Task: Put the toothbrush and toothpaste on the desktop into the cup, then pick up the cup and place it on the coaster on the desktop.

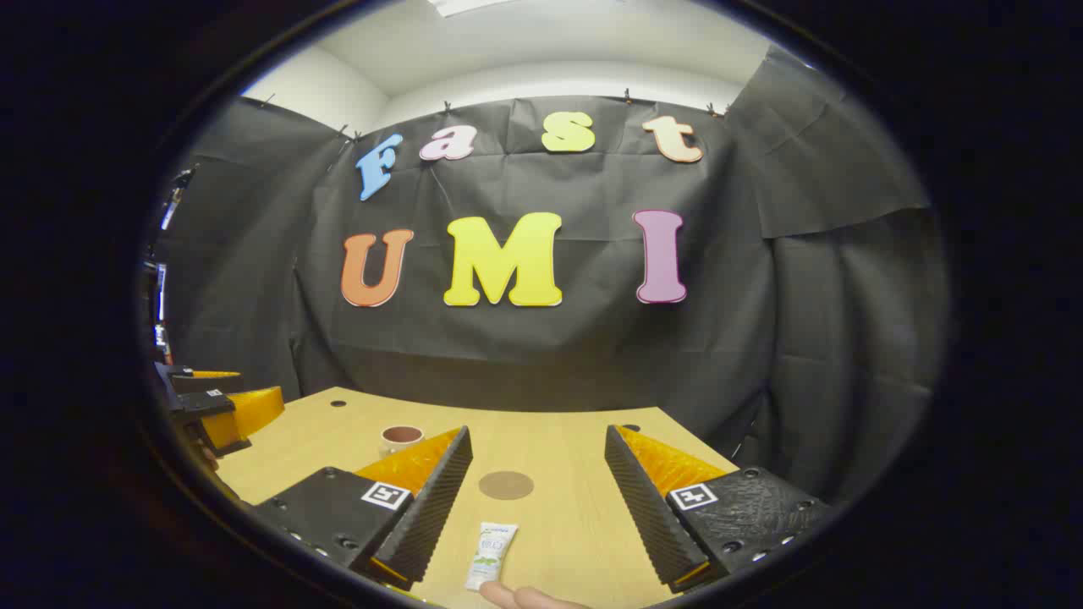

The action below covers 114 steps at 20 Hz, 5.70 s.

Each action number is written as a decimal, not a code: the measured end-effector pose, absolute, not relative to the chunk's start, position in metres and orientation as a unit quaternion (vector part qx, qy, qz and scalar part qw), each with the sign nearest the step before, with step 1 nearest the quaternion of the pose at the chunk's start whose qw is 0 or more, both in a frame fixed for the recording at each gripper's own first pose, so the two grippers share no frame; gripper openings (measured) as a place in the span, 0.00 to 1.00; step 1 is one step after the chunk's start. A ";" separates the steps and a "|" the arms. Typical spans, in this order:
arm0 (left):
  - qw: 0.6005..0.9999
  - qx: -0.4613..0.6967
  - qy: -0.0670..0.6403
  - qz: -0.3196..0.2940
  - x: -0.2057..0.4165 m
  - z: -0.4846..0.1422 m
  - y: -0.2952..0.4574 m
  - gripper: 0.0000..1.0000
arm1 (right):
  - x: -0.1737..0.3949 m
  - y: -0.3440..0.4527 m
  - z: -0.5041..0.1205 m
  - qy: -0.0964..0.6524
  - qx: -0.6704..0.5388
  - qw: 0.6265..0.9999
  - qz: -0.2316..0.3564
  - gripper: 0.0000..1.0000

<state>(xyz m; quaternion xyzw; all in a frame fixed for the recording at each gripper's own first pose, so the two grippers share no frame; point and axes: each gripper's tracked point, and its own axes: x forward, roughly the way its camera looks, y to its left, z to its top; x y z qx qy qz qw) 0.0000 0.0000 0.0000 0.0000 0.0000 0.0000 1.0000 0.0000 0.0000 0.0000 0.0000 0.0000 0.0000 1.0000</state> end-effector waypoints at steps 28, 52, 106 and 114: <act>0.983 -0.014 0.181 -0.042 0.043 -0.154 -0.031 1.00 | 0.022 -0.012 -0.080 0.071 -0.001 0.997 -0.007 0.95; 0.957 -0.020 0.284 -0.055 0.053 -0.229 -0.033 0.28 | 0.025 0.024 -0.130 0.139 -0.025 0.990 0.031 0.96; 0.998 0.008 -0.006 -0.066 0.171 0.003 -0.037 0.07 | 0.057 0.037 -0.175 0.179 0.010 0.981 0.080 0.34; 0.999 -0.001 -0.032 -0.039 0.243 0.017 -0.030 0.06 | 0.079 0.026 -0.185 0.184 0.027 0.980 0.066 0.34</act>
